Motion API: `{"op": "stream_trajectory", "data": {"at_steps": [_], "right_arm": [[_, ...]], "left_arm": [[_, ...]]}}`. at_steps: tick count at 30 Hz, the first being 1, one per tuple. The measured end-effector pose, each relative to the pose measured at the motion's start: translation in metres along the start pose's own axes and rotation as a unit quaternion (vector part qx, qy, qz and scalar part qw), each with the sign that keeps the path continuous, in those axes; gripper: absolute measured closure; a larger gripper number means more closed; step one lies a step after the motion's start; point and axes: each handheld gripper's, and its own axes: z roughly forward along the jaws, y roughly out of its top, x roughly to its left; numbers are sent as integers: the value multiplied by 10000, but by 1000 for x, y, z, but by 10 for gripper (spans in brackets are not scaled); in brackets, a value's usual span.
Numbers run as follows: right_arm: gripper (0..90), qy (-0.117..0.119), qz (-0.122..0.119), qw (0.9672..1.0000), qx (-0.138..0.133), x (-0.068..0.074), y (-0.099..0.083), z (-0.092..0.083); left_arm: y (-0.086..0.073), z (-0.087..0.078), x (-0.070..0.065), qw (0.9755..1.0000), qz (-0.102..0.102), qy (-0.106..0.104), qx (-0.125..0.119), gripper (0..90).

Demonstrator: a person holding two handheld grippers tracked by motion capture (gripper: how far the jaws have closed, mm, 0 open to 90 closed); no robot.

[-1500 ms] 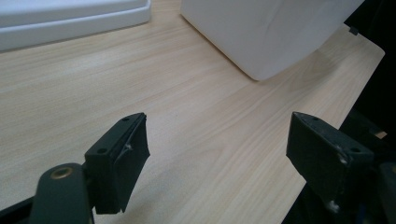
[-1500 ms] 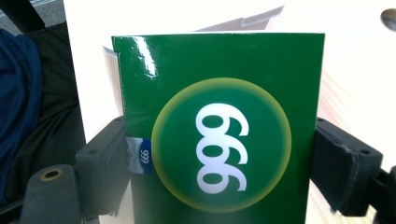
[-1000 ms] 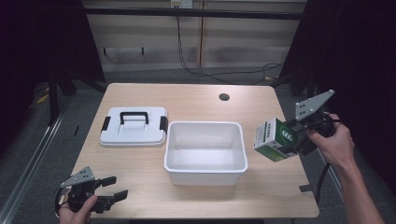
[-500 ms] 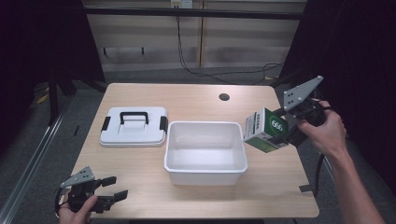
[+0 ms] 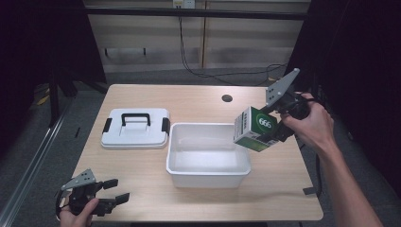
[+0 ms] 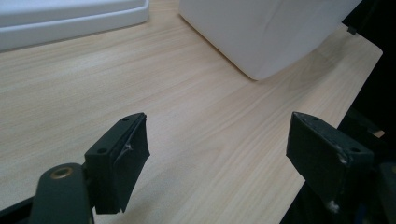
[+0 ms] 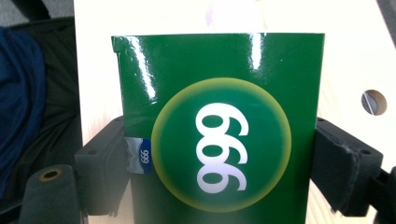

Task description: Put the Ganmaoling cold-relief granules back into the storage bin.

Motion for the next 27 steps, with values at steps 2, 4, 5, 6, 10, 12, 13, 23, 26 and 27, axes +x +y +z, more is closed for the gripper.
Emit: {"op": "stream_trajectory", "data": {"at_steps": [2, 4, 5, 6, 10, 12, 13, 23, 26, 27], "right_arm": [[159, 49, -25, 10000, 59, 0, 6, 3], [160, 96, -77, 9998, 134, 0, 12, 6], [160, 114, -92, 9997, 175, 0, 17, 8], [160, 142, -122, 9996, 195, 0, 20, 10], [159, 243, -206, 9990, 320, -2, 31, 19], [159, 219, -208, 9990, 319, -3, 33, 20], [159, 246, -218, 9989, 320, -4, 34, 22], [159, 385, -333, 9967, 640, -7, 46, 47], [159, 392, -363, 9962, 693, -8, 48, 52], [159, 381, -378, 9962, 679, -8, 48, 54]], "left_arm": [[0, 0, 0, 10000, 0, 9, 6, 209], [0, 0, 0, 10000, 2, -4, 2, 209], [0, 0, 0, 10000, -2, 1, -2, 209], [0, 0, 0, 10000, -3, 0, -4, 209], [0, 0, 0, 10000, -6, -4, -4, 209], [0, 0, 0, 10000, -4, -20, -6, 209], [0, 0, 0, 10000, -7, -10, -7, 209], [0, 0, 0, 10000, -17, 2, -15, 209], [0, 0, 0, 10000, -16, 0, -16, 209], [0, 0, 0, 10000, -17, -4, -20, 209]]}}
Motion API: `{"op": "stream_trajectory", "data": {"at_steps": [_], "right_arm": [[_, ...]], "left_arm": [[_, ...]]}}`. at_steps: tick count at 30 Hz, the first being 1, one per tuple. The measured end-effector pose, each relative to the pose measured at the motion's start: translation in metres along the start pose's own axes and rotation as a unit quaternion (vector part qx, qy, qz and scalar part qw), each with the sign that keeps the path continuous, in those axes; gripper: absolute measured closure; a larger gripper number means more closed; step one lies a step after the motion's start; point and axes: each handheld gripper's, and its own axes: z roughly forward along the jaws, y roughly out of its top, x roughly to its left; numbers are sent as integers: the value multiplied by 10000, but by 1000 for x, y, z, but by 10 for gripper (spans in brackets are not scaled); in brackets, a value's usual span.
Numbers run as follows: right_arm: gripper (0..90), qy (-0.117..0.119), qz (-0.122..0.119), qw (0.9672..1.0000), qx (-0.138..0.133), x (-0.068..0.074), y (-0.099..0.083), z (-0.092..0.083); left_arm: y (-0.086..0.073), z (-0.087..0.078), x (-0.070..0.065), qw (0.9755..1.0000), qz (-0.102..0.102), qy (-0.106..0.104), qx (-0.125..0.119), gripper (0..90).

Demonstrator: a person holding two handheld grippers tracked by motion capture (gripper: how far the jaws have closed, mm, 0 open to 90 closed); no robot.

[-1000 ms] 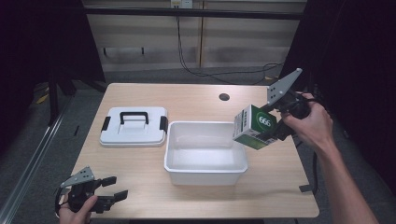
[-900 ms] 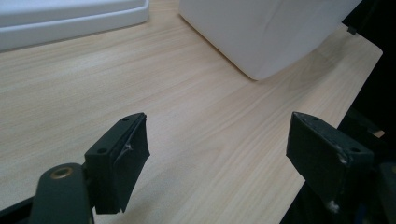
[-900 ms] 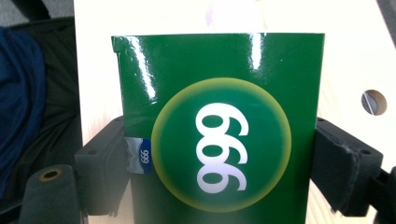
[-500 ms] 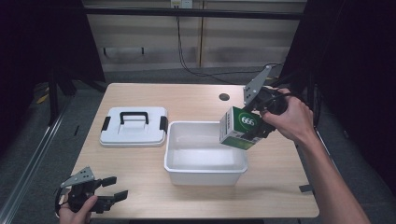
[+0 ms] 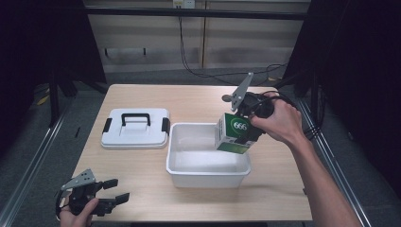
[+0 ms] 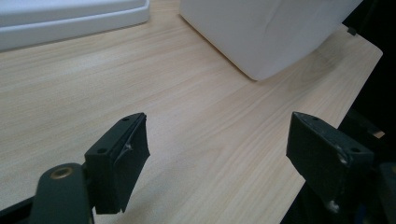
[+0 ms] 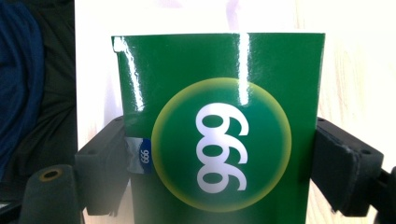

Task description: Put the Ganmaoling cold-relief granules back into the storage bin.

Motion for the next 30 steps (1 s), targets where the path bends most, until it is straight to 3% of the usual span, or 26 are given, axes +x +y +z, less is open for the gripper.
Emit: {"op": "stream_trajectory", "data": {"at_steps": [6, 12, 15, 18, 21, 30], "right_arm": [[158, -26, 11, 9999, 150, 0, 3, 8], [158, 98, -122, 9995, 265, 2, 5, 31], [158, 80, -106, 9984, 548, 1, 7, 43], [157, 103, -110, 9981, 595, 0, 8, 46], [156, 108, -54, 9965, 824, 0, 9, 51], [153, 162, -35, 9952, 970, -2, 3, 66]], "left_arm": [[0, 0, 0, 10000, 4, -5, -3, 209], [0, 0, 0, 10000, 1, 5, 3, 209], [0, 0, 0, 10000, 5, -1, 0, 209], [0, 0, 0, 10000, 2, 0, 0, 209], [0, 0, 0, 10000, 17, 0, -3, 209], [0, 0, 0, 10000, 15, -4, 14, 209]]}}
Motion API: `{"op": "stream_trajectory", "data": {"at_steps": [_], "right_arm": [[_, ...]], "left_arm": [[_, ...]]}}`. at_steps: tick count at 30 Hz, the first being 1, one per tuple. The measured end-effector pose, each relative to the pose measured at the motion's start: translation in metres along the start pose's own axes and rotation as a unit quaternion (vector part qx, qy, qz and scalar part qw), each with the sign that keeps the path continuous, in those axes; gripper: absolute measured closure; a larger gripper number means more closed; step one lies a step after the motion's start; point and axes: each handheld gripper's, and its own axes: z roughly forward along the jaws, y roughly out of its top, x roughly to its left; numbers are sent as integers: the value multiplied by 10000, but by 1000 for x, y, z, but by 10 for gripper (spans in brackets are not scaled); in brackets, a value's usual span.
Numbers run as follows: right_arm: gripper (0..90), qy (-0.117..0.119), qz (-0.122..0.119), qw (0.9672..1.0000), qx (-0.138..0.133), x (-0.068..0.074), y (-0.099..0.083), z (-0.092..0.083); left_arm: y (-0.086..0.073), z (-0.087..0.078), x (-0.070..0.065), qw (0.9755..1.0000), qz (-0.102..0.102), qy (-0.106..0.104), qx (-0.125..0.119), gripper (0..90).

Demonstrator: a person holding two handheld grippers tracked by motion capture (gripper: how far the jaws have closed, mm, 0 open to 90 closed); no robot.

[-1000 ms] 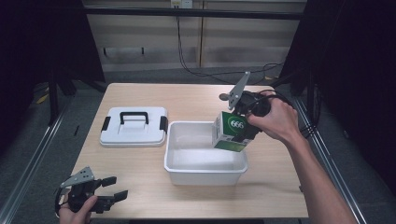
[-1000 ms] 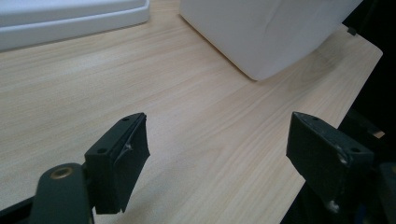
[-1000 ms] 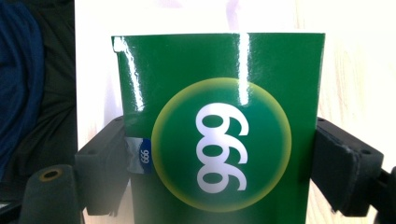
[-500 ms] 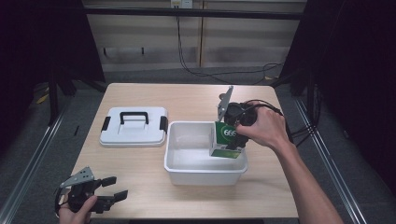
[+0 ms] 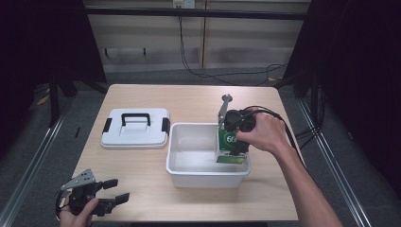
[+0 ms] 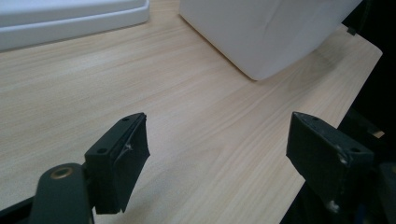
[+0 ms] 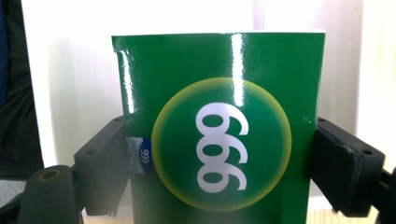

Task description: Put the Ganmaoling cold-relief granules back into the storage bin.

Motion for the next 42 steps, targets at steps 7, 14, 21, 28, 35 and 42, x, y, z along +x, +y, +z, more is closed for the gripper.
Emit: {"op": "stream_trajectory", "data": {"at_steps": [7, 14, 21, 28, 35, 42], "right_arm": [[149, 23, -97, 9998, 145, 1, 4, 7], [145, 64, -118, 9993, 363, -3, 9, 21], [142, 108, -133, 9990, 416, -7, 7, 32], [140, 85, -115, 9990, 425, -7, 7, 38], [140, 126, 2, 9981, 597, -7, 9, 48], [140, 180, -73, 9978, 637, -7, 9, 56]], "left_arm": [[0, 0, 0, 10000, -11, -4, -10, 209], [0, 0, 0, 10000, -9, 10, -13, 209], [0, 0, 0, 10000, -8, 6, -13, 209], [0, 0, 0, 10000, -8, 17, -22, 209], [0, -1, 0, 10000, -4, 12, -26, 209], [0, -1, 0, 10000, 11, -9, -24, 209]]}}
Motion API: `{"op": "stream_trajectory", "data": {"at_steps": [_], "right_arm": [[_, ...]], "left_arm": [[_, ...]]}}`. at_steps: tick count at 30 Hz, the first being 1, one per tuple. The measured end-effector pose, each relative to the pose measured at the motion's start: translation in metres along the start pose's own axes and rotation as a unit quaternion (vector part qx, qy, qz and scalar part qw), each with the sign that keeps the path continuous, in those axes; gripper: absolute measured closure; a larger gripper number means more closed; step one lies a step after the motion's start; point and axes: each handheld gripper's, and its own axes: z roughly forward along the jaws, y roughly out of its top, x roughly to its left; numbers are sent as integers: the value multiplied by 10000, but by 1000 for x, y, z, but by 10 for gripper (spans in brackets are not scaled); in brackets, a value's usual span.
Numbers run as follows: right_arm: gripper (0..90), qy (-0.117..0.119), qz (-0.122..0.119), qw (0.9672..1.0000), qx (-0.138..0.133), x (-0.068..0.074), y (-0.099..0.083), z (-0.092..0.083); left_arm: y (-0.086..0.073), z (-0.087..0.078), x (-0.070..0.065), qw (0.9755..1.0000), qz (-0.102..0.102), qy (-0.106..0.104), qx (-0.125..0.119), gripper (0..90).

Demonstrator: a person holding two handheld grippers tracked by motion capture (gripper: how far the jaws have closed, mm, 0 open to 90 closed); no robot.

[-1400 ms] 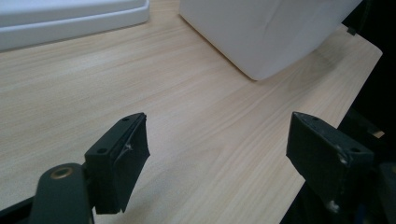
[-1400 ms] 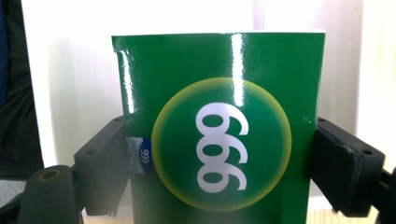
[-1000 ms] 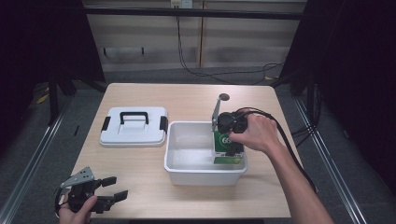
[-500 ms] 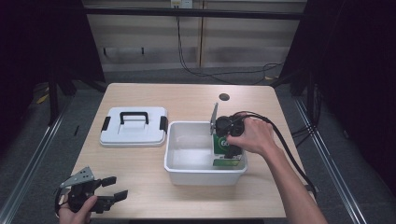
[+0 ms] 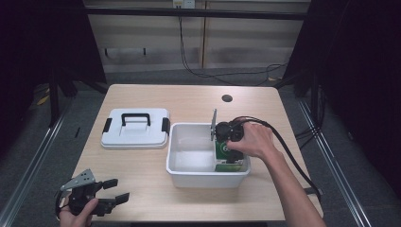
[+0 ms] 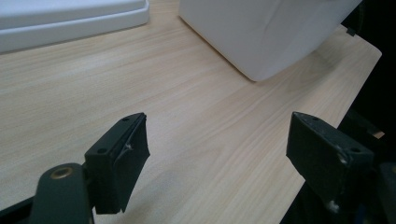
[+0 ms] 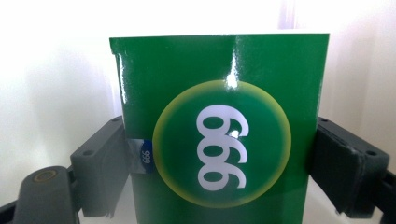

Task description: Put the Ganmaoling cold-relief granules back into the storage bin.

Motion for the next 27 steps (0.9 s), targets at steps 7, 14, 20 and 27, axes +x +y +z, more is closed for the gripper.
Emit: {"op": "stream_trajectory", "data": {"at_steps": [7, 14, 20, 27], "right_arm": [[140, 31, -28, 9999, 117, 0, 2, 7], [141, 23, -52, 9998, 216, 0, 5, 14], [140, -44, -88, 9997, 228, 0, 5, 16], [124, -57, 1, 9997, 253, -3, 5, 16]], "left_arm": [[0, 0, 0, 10000, -10, 6, 2, 209], [0, 0, 0, 10000, -8, -12, -27, 207], [0, 0, 0, 10000, 11, -13, -12, 205], [0, 0, 0, 10000, -1, -10, -8, 204]]}}
